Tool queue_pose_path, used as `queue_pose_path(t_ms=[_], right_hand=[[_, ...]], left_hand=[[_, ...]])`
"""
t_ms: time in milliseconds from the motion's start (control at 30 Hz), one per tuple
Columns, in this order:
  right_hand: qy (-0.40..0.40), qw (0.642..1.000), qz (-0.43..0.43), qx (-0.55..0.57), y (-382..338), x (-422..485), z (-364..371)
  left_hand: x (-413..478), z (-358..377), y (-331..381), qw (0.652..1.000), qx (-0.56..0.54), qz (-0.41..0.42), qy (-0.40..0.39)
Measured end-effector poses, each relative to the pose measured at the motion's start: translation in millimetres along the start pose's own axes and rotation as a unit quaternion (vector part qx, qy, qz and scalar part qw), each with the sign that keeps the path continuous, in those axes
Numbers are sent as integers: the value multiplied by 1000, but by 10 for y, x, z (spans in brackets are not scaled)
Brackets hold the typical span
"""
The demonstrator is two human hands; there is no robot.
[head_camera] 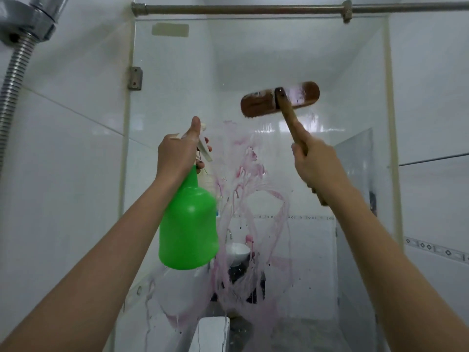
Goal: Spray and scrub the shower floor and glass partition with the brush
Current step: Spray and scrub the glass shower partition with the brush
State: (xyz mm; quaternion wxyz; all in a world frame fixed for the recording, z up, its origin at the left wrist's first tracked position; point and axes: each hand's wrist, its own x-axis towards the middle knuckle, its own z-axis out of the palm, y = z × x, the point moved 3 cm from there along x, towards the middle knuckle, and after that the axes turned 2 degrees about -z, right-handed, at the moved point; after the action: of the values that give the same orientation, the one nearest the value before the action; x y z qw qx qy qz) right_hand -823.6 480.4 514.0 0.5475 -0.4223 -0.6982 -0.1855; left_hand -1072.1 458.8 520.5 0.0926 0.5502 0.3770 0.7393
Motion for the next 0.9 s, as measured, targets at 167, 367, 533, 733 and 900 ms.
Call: queue_pose_path(t_ms=[167,367,533,733,900], right_hand=[[-54,995,3,83,-89,-843,418],[-8,987,-20,159,-337,146,555],[0,966,-14,257,-243,-655,981],[36,971,-30,236,-520,115,966],[-10,971,23,236,-601,-1145,1177]], left_hand=[[-68,-201,-66,1000,-13,7,-5],[-101,-387,-94,1000,-12,-6,19],[-186,-560,-192,1000,2,-7,23],[-229,-692,-309,999,36,-18,35],[-268,-793,-392,999,16,-21,33]])
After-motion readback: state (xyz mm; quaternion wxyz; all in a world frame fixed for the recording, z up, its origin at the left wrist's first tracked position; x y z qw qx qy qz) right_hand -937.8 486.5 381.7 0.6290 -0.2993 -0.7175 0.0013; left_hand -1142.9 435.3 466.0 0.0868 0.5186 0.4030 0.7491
